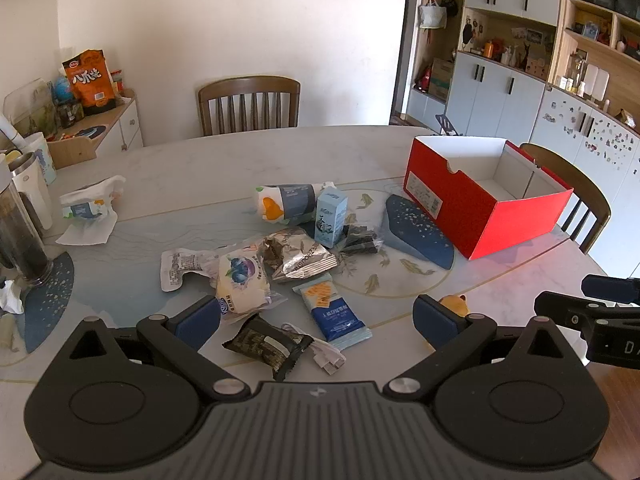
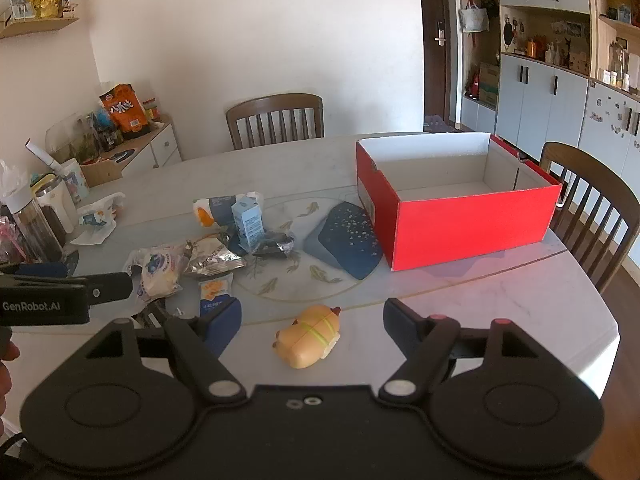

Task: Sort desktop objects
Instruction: 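Move both tools toward the table items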

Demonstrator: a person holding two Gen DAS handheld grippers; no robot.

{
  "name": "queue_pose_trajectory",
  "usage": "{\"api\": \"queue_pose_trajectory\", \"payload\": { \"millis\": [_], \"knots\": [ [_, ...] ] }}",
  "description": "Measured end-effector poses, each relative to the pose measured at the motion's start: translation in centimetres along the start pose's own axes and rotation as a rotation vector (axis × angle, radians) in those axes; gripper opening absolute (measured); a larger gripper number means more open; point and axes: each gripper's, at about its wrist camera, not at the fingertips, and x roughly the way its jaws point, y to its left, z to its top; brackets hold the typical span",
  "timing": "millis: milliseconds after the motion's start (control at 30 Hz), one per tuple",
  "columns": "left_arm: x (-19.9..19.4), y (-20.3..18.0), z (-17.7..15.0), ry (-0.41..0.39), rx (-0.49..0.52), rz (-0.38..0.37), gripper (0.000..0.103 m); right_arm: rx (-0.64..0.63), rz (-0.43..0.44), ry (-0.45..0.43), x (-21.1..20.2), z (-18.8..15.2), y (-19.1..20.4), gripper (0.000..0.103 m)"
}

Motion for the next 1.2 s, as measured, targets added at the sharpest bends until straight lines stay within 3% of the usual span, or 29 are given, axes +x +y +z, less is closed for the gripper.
{"api": "queue_pose_trajectory", "payload": {
  "millis": [1200],
  "knots": [
    [2.3, 2.6, -0.2, 0.021, 0.011, -0.017, 0.103, -0.06, -0.006, 0.025, 2.1, 0.4, 1.8, 0.078]
  ]
}}
